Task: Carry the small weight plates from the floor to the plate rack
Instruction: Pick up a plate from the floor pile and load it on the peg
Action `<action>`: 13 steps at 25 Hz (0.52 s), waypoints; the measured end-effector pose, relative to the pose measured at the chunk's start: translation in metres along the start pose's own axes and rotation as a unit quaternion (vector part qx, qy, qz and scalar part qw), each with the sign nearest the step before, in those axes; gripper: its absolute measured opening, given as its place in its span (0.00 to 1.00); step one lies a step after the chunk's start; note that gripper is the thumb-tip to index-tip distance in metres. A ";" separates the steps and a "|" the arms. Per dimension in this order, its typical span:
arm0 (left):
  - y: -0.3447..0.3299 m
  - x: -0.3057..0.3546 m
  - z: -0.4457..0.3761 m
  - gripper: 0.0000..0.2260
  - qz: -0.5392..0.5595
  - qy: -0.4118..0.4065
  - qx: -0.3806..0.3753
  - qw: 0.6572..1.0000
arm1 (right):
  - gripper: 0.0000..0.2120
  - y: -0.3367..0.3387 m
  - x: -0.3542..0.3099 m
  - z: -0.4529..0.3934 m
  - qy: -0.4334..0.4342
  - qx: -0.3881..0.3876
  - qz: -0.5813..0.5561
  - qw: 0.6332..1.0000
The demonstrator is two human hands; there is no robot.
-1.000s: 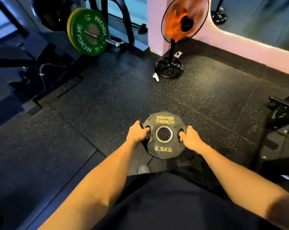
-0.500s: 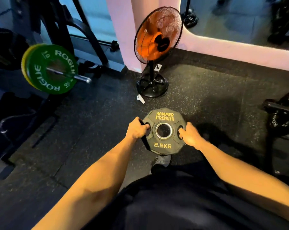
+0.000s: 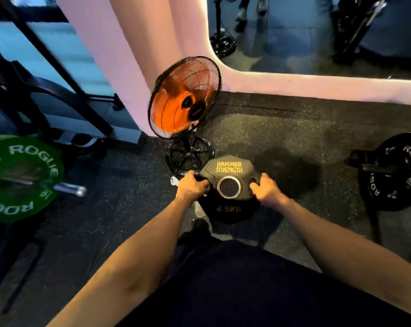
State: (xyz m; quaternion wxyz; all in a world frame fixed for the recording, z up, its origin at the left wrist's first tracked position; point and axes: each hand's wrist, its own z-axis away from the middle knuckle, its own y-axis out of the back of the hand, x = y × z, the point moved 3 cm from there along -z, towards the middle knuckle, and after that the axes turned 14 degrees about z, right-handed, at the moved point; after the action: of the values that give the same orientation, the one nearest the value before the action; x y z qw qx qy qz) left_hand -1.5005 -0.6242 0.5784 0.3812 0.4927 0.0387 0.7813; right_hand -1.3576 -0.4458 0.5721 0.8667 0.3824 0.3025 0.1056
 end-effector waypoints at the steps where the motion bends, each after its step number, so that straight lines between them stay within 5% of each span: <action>1: -0.001 0.016 -0.027 0.12 -0.013 -0.002 -0.011 1.000 | 0.18 0.007 -0.008 -0.023 -0.009 0.009 -0.006 1.000; 7: -0.014 0.124 -0.181 0.19 -0.123 -0.064 -0.095 0.986 | 0.18 0.058 -0.052 -0.130 -0.109 0.053 -0.074 0.990; 13: -0.078 0.239 -0.270 0.16 -0.190 -0.134 -0.202 0.951 | 0.18 0.127 -0.048 -0.188 -0.210 0.118 -0.149 0.959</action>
State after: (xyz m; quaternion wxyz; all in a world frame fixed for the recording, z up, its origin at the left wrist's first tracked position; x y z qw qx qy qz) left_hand -1.7267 -0.3323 0.5832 0.6155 0.4892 -0.0786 0.6129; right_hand -1.5031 -0.2666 0.5872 0.8652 0.4464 0.1778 -0.1437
